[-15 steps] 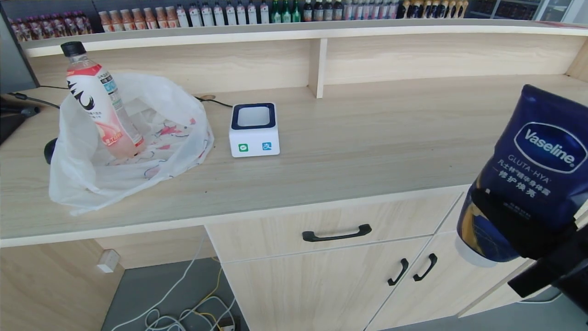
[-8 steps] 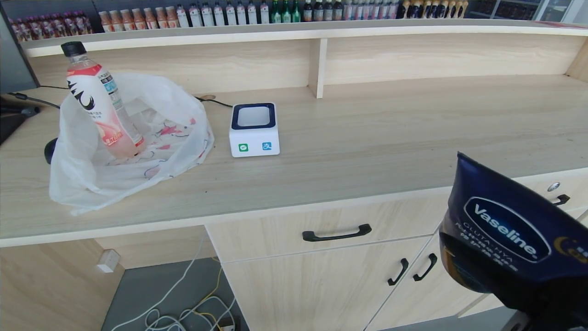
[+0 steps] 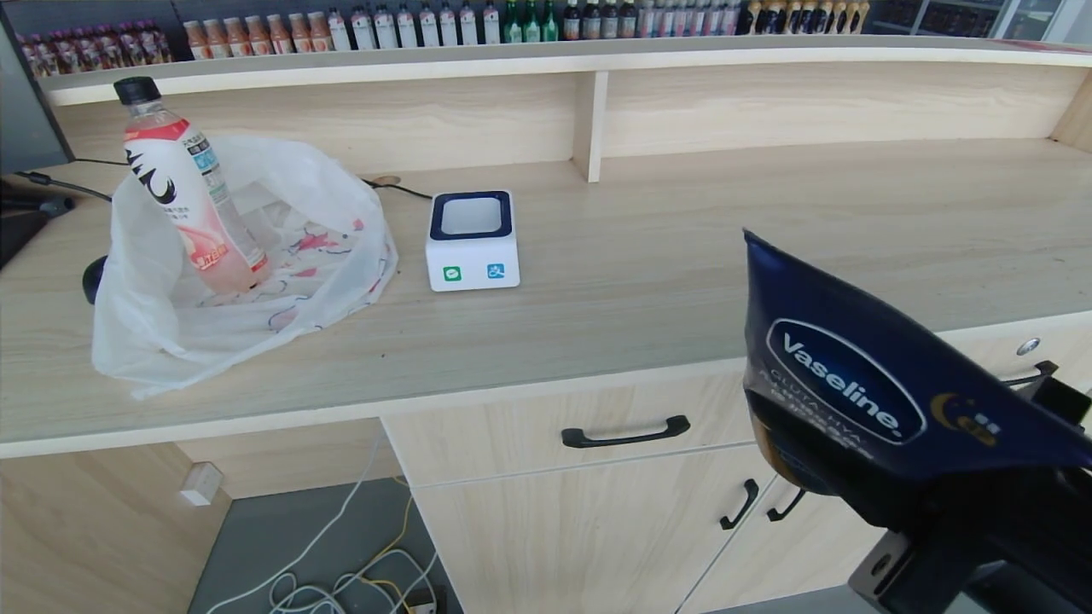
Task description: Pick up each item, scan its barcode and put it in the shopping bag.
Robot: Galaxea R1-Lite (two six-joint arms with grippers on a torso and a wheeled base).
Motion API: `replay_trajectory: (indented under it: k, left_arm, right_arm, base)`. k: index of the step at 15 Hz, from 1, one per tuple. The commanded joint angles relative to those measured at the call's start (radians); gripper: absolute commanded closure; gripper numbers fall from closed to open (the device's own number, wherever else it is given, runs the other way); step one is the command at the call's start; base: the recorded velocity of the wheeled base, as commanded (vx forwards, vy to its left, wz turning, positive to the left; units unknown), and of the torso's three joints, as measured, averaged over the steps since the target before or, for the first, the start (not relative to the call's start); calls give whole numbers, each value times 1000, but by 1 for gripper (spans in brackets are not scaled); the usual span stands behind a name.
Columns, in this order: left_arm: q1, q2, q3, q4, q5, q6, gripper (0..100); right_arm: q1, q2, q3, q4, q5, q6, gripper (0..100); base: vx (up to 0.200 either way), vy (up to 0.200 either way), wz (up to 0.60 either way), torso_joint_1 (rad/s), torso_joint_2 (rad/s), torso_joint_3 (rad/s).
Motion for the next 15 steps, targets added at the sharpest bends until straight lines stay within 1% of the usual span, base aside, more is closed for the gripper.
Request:
replay_trajectory:
  k: [1,4,7,9,11,12,13,15]
  left_arm:
    - [0,0,0,0,2,-1,0]
    - [0,0,0,0,2,-1,0]
    - [0,0,0,0,2,-1,0]
    - [0,0,0,0,0,-1,0]
    - [0,0,0,0,0,-1,0]
    - [0,0,0,0,0,-1,0]
    - [0,0,0,0,0,-1,0]
    - [0,0,0,0,0,-1,0]
  right_arm:
    - [3,64,-37,0,2,-1,100]
    - [14,87,-74,0,-1,-7,100]
    - [60,87,-91,0,-3,-58,100]
    - [95,97,-109,0,5,-127,100]
    - [130,113,-114,0,13,-147,100]
    - [147,125,-135,0,26,-180,100]
    - [152,136,-131,0,56,-183,100]
    - [152,143,-125,-3,82,-257,100]
  base:
    - [0,0,0,0,0,0]
    - [0,0,0,0,0,0]
    - [0,0,0,0,0,0]
    - [0,0,0,0,0,0]
    - [0,0,0,0,0,0]
    - [0,0,0,0,0,0]
    - [0,0,0,0,0,0]
    - [0,0,0,0,0,0]
